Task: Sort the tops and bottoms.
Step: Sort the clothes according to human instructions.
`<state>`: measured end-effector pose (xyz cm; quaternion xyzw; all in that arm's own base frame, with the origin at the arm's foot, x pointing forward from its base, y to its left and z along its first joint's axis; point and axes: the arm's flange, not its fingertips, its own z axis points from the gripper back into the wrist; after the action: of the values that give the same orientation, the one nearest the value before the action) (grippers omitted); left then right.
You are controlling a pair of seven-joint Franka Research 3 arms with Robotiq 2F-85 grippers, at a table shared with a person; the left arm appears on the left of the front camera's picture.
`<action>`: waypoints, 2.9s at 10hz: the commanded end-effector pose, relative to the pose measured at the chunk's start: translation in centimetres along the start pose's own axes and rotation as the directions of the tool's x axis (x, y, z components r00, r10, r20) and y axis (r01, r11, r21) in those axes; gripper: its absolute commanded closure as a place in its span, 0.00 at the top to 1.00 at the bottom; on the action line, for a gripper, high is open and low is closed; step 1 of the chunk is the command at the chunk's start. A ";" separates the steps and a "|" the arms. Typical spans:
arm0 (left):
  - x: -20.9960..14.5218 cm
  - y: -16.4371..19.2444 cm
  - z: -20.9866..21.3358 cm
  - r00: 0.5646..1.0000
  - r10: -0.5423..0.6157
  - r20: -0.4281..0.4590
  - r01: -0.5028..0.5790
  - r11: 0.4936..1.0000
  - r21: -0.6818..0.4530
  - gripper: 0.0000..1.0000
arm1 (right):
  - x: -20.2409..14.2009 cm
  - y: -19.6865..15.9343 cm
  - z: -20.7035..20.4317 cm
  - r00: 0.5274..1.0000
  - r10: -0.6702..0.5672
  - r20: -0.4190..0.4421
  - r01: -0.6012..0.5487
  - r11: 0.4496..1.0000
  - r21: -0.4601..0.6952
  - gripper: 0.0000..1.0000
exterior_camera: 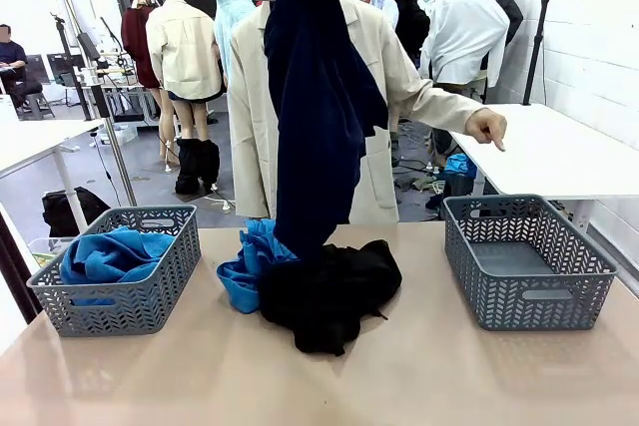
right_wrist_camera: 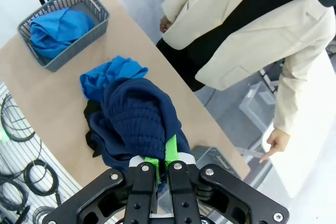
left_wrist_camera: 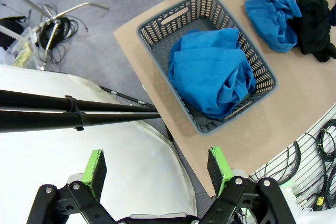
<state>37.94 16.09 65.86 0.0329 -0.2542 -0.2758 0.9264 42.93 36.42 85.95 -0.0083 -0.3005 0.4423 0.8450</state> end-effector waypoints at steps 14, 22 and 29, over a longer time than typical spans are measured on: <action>-0.1 0.0 0.1 1.000 0.004 -0.018 -0.004 1.000 0.005 1.00 | -0.7 -1.8 1.5 1.000 -0.006 0.012 0.007 0.999 -0.054 0.00; -0.1 0.0 0.1 1.000 0.004 -0.018 -0.004 1.000 0.005 1.00 | -10.5 -14.5 9.5 0.986 -0.167 0.010 0.156 0.893 -0.421 0.00; -0.1 0.0 0.1 1.000 0.004 -0.018 -0.004 1.000 0.005 1.00 | -25.7 -15.7 4.8 0.949 -0.311 -0.057 0.260 0.869 -0.420 0.00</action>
<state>37.94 16.14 65.83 0.0326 -0.2540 -0.2753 0.9266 44.87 7.53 88.31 -0.1739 -0.3153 0.2188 0.9069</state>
